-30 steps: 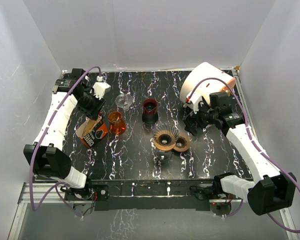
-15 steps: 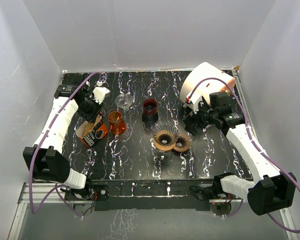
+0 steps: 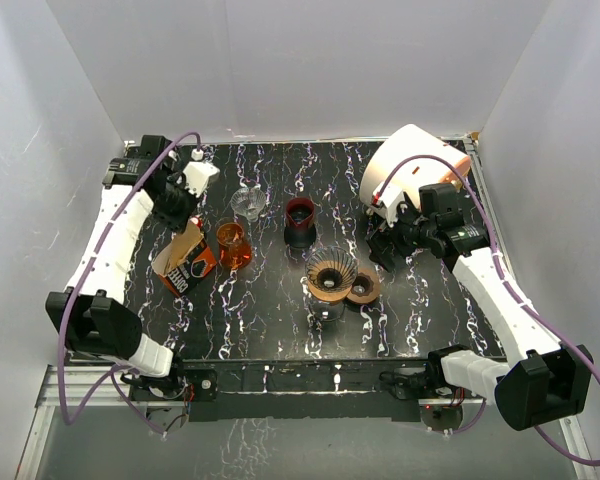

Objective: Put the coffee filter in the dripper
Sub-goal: Pick up the coffee filter from the coffee filter holder.

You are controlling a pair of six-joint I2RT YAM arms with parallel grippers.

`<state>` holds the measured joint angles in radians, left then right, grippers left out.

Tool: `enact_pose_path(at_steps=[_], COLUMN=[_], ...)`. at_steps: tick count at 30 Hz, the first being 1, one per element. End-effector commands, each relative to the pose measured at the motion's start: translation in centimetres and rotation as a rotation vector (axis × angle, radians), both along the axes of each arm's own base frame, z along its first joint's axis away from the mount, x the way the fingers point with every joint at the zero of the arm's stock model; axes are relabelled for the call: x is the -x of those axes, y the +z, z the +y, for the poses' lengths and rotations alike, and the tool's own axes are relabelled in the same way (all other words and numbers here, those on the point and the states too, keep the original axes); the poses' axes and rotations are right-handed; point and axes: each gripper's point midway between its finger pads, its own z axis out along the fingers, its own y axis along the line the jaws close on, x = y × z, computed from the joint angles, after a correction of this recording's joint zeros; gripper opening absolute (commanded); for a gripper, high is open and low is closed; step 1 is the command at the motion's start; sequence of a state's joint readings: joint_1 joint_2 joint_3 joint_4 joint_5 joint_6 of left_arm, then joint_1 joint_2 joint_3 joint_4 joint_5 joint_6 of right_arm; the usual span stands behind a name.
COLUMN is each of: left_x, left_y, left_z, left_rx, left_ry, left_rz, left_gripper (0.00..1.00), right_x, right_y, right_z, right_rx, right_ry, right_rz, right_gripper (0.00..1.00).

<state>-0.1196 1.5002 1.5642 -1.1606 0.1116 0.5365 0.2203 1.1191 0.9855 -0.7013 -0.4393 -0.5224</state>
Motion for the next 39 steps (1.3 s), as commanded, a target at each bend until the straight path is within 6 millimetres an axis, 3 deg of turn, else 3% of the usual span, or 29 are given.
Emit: enact_pose_path(at_steps=[1,8,14,17,22,25,29,33,39], left_x=[0.8,1.6,2.4,2.7,2.0,1.3,0.4,0.2,0.0], left_y=[3.9,7.3,10.6,12.5,16.6,18.3,19.5,19.7,18.7], left_z=[0.1,0.1,-1.2,-3.1,-7.3,-9.4,-12.0,-14.9,-18.5], left_rx=[0.009,0.005,0.071,0.166,0.375,0.473,0.561,0.584,0.598], left_ry=[-0.043,-0.109,-0.191,-0.251,-0.362,-0.42,-0.482,-0.553,-0.63], left_rz=[-0.068,-0.137,-0.229,-0.267,-0.345,-0.372,-0.397,-0.405,-0.371], left_gripper=[0.0,0.0,0.0,0.0,0.0,0.0,0.0,0.0,0.0], right_x=[-1.7,-2.5,-2.8,-2.5,-1.6,-1.3,-1.5,-1.4,-1.1], right_y=[3.2,5.7,8.3,10.7,16.6,19.6,22.1,23.0,21.5], right_z=[0.3,0.8,2.1,3.6,7.0,8.7,10.1,12.1,14.9], right_rx=[-0.017,-0.037,-0.089,-0.149,-0.323,-0.417,-0.498,-0.536,-0.527], right_ry=[0.006,0.026,0.089,0.173,0.355,0.447,0.504,0.552,0.599], right_rz=[-0.092,-0.136,-0.173,-0.213,-0.306,-0.37,-0.375,-0.355,-0.278], right_gripper=[0.98,0.98,0.98,0.98,0.98,0.98,0.92,0.89,0.88])
